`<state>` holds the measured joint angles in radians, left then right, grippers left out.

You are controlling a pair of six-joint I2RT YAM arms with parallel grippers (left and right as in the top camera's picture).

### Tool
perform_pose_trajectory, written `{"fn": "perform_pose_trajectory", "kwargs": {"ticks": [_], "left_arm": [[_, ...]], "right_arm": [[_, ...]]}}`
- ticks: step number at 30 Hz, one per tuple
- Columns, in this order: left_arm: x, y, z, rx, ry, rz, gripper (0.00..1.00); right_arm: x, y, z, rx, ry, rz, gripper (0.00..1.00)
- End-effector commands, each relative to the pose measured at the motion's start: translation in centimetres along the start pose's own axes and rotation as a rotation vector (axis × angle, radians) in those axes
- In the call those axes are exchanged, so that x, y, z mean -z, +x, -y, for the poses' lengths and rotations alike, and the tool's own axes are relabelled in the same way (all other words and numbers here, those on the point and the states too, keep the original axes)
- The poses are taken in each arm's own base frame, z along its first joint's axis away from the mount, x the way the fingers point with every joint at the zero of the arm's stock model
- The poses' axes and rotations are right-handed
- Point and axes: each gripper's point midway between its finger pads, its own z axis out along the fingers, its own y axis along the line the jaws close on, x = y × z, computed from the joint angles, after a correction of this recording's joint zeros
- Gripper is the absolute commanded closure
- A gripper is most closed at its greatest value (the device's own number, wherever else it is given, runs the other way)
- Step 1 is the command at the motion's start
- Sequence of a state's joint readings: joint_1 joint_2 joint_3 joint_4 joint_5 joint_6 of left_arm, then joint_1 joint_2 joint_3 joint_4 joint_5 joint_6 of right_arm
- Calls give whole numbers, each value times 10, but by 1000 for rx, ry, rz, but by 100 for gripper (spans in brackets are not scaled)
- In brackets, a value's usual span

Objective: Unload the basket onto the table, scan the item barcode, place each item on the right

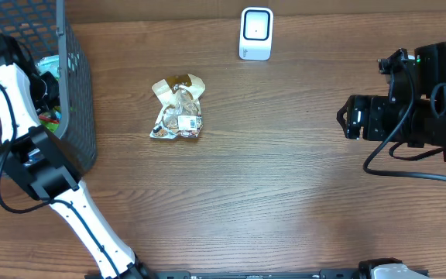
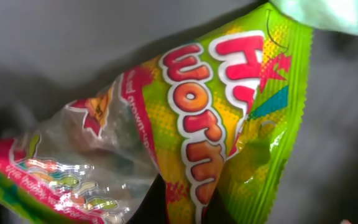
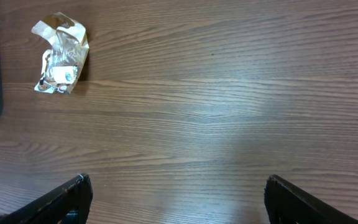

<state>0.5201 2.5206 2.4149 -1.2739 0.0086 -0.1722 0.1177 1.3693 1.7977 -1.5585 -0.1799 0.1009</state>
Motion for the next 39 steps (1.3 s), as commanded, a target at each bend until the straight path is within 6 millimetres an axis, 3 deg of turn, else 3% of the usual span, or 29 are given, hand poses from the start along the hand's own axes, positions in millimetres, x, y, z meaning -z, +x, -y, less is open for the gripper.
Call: {"fn": "perform_pose_trajectory", "kwargs": {"ticks": [1, 7, 13, 16, 18, 20, 21, 23, 24, 33, 39], "left_arm": [[28, -16, 8, -15, 30, 59, 96], [126, -35, 22, -16, 118, 232, 96], [216, -29, 23, -20, 155, 404, 96], [248, -23, 21, -19, 158, 461, 96], [257, -21, 18, -15, 141, 483, 95], [256, -20, 16, -13, 134, 476, 81], [251, -20, 16, -13, 131, 461, 67], [237, -17, 16, -12, 124, 415, 46], [228, -15, 15, -10, 118, 383, 42], [123, 6, 16, -53, 110, 68, 26], [68, 18, 6, -54, 61, -51, 21]], "right_arm": [[-1, -3, 0, -9, -7, 7, 11], [-1, -2, 0, -9, -7, 5, 11], [-1, -2, 0, -9, -6, 4, 11], [-1, -2, 1, -10, -6, 2, 11], [-1, -2, 1, -10, -6, 2, 11], [-1, -1, 1, -10, -5, 0, 11], [-1, -1, 1, -10, -5, -1, 11], [-1, -1, 1, -11, -5, -2, 11], [-1, 0, 1, -11, -5, -4, 11], [-1, 0, 1, -11, -4, -4, 11], [-1, 0, 1, -11, -4, -5, 11]]}}
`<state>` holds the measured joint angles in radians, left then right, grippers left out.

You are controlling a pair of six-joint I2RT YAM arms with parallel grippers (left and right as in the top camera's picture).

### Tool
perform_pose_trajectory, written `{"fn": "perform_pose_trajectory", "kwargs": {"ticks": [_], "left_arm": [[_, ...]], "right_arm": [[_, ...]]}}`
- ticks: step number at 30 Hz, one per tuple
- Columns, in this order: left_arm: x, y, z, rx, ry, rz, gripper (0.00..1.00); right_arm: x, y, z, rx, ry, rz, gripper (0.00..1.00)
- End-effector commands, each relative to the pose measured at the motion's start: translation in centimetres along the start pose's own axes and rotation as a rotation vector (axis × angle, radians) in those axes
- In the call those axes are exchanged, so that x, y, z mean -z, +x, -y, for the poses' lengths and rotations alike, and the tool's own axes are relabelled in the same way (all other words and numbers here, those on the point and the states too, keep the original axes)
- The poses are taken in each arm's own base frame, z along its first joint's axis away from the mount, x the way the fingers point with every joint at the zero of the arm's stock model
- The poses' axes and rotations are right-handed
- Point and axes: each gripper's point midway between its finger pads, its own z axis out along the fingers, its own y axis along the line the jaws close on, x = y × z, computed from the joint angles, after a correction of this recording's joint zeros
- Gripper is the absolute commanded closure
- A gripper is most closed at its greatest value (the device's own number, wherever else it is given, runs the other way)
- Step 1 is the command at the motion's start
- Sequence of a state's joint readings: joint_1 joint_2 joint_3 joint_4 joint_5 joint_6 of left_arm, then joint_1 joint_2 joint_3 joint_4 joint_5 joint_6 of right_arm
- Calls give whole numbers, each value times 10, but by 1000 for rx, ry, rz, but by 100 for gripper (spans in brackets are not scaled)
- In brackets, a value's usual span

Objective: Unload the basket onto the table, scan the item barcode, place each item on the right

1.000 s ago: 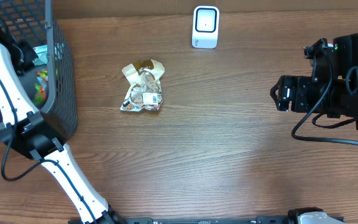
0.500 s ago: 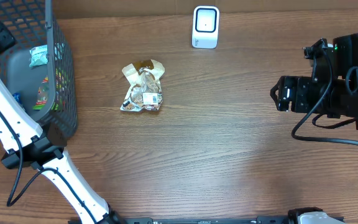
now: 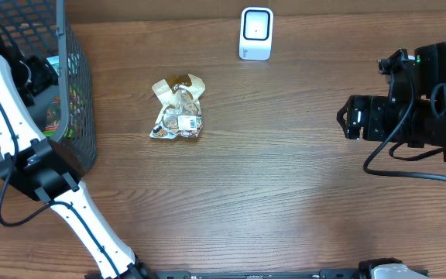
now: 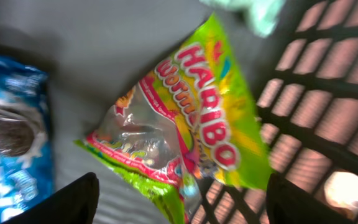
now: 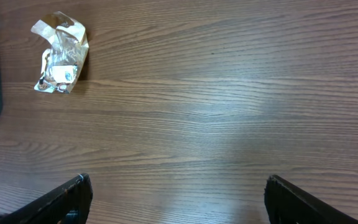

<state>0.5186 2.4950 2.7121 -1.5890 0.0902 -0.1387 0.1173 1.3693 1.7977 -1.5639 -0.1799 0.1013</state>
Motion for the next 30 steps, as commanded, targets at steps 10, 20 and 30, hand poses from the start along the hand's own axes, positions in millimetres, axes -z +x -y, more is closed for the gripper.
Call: {"fn": "perform_pose_trajectory", "kwargs": {"ticks": [10, 20, 30], "left_arm": [[-94, 20, -20, -53, -9, -116, 15], [-149, 51, -39, -55, -75, -188, 13], [-151, 59, -32, 5, -43, -215, 96]], "right_arm": [[-1, -1, 1, -6, -5, 0, 11], [-1, -1, 1, -5, -5, 1, 11], [-1, -3, 0, -4, -6, 8, 11]]}}
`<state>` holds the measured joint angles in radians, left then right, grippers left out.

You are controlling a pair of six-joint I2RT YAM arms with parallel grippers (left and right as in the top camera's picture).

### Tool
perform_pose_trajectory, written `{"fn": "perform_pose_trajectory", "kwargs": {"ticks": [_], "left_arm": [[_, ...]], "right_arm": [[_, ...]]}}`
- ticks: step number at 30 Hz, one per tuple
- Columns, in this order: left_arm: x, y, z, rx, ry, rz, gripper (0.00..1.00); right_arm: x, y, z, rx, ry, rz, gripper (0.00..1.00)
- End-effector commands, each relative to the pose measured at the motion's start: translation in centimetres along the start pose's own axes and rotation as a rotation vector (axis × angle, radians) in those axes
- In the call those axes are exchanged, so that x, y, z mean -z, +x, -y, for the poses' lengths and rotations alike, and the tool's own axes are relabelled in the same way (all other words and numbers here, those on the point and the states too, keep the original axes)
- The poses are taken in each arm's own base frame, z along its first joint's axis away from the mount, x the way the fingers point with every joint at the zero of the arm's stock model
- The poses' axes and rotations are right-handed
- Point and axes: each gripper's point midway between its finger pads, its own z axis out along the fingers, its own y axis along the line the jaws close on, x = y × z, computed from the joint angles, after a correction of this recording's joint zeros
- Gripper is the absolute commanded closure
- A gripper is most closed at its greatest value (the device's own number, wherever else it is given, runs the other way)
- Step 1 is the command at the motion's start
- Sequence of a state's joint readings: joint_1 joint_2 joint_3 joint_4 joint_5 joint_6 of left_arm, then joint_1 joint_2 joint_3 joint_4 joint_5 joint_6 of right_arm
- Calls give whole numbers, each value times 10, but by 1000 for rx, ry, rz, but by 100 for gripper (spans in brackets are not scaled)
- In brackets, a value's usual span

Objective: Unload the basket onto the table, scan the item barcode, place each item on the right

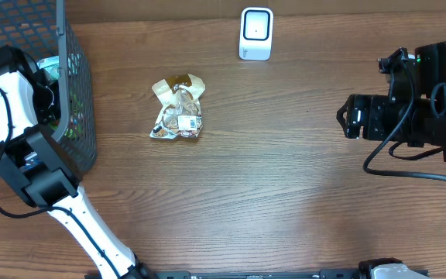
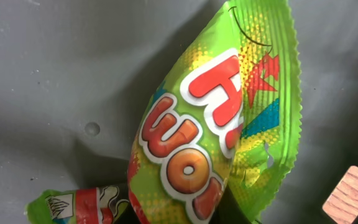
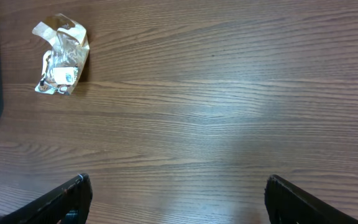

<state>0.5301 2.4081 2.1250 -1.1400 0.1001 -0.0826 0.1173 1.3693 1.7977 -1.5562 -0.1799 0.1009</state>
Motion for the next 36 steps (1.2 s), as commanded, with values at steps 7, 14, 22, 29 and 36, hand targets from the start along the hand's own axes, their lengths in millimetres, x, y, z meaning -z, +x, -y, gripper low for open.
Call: {"fn": "perform_pose_trajectory", "kwargs": {"ticks": [7, 14, 22, 29, 36], "left_arm": [[-1, 11, -7, 75, -32, -100, 96], [120, -29, 8, 77, -7, 125, 96], [258, -30, 37, 65, 115, 451, 96], [356, 9, 68, -19, 174, 644, 96], [425, 70, 125, -186, 261, 764, 96]], "right_arm": [[-1, -1, 1, -6, -5, 0, 11], [-1, -1, 1, -6, -5, 0, 11], [-1, -1, 0, -6, -6, 2, 11], [-1, -1, 0, -6, -5, 1, 11], [-1, -1, 1, -6, -5, 0, 11]]}}
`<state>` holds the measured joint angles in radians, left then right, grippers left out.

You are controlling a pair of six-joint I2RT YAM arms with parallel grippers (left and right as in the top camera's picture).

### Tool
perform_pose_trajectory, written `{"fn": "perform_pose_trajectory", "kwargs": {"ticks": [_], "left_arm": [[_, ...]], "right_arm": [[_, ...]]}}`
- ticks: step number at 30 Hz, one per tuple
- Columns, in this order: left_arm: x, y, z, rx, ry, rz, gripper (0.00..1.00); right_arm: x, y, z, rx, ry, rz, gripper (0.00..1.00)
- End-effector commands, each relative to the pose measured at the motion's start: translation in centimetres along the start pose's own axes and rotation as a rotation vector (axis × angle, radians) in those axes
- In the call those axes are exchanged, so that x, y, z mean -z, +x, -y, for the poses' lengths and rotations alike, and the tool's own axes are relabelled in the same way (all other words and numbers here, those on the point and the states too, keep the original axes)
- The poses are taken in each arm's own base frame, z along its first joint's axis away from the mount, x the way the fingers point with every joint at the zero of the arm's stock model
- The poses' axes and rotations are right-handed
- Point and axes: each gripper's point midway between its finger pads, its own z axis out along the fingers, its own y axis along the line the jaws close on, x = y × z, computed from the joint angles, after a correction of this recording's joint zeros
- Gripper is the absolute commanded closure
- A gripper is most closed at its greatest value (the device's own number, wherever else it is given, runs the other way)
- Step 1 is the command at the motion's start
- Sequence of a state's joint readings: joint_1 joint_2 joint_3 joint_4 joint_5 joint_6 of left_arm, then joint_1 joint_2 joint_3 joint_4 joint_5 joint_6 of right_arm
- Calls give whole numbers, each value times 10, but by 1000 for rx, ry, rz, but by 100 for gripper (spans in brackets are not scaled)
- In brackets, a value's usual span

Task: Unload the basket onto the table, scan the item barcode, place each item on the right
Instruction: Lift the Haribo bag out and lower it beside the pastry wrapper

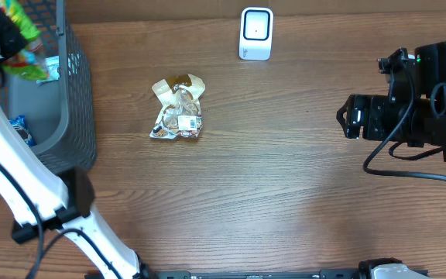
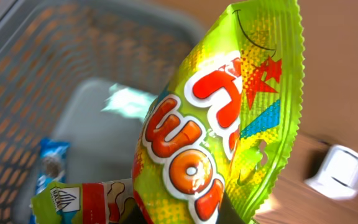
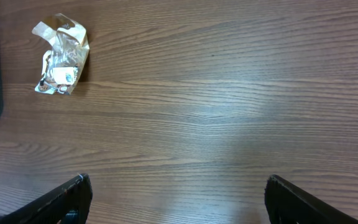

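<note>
A green Haribo worms bag (image 2: 229, 124) hangs in the air, with my left gripper (image 2: 179, 216) shut on its lower part. From overhead the bag (image 1: 18, 27) sits above the top of the grey basket (image 1: 80, 93) at the far left. The white scanner (image 1: 255, 32) stands at the table's back edge, and shows at the lower right in the left wrist view (image 2: 339, 172). My right gripper (image 3: 176, 199) is open over bare wood at the right side, holding nothing.
A crumpled clear wrapper packet (image 1: 179, 108) lies on the table between basket and scanner, also seen in the right wrist view (image 3: 61, 55). A blue cookie packet (image 2: 48, 168) and a pale green packet (image 2: 126, 99) lie in the basket.
My left gripper was down on the basket floor, shut on the green bag. Now it holds the bag high above the basket. The right arm has not moved.
My left gripper was first close over the green bag in the basket. Then it stood higher, open above the bag beside the blue packet. Then it was shut on the bag at the basket floor, and now the bag is raised out of the basket.
</note>
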<state>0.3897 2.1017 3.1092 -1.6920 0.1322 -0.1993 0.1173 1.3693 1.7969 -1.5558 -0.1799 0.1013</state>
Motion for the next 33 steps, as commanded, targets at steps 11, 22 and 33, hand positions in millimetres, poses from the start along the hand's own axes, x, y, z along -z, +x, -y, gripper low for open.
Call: {"fn": "perform_pose_trajectory", "kwargs": {"ticks": [11, 22, 33], "left_arm": [[-20, 99, 114, -216, 138, -322, 96], [-128, 241, 137, -302, 26, -681, 96], [-193, 325, 135, -278, 39, -718, 96]], "right_arm": [[-1, -1, 1, -6, -5, 1, 11], [-1, -2, 0, -5, -6, 4, 11], [-1, -2, 0, -5, -6, 4, 11]]}}
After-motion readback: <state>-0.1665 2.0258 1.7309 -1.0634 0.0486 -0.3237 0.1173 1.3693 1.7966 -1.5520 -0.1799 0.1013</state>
